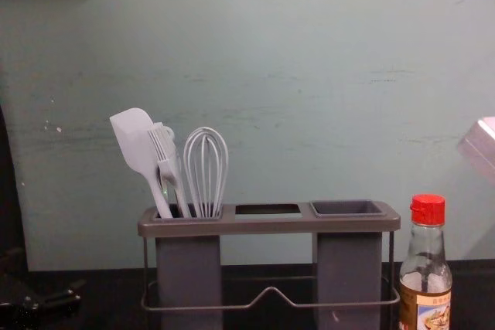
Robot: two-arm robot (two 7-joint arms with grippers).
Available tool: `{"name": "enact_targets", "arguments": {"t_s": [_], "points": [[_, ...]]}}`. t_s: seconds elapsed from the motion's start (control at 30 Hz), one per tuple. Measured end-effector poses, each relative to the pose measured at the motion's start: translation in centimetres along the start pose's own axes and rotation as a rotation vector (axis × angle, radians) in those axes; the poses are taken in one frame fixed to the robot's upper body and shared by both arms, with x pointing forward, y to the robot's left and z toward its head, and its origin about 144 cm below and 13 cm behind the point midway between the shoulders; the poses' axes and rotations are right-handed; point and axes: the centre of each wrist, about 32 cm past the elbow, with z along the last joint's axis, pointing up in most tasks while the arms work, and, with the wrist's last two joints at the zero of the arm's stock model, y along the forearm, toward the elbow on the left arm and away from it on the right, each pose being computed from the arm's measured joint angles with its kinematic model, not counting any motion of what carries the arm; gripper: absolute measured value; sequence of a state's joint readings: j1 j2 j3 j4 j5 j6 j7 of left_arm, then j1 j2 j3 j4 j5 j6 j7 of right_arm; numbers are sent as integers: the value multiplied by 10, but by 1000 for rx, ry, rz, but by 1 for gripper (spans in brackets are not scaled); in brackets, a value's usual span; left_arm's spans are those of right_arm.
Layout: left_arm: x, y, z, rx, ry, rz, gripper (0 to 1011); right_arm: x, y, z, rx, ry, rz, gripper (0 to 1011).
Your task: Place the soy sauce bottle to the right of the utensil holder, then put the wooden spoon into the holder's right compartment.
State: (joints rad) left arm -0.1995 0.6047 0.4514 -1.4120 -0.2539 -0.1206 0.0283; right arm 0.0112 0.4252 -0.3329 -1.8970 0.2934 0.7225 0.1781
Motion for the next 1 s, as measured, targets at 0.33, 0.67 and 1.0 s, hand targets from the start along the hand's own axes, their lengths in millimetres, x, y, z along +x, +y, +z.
{"name": "enact_targets", "arguments": {"t_s": [0.33, 0.67, 1.0], "points": [[0, 0, 0, 0, 0, 0, 1005, -17, 17, 8, -14, 21, -69, 1002], [0, 0, 0, 0, 0, 0, 1005, -30, 41, 7, -25, -5, -83, 1000], [0, 0, 0, 0, 0, 0, 1005, -32, 52, 5, -46, -4, -80, 1002]]}}
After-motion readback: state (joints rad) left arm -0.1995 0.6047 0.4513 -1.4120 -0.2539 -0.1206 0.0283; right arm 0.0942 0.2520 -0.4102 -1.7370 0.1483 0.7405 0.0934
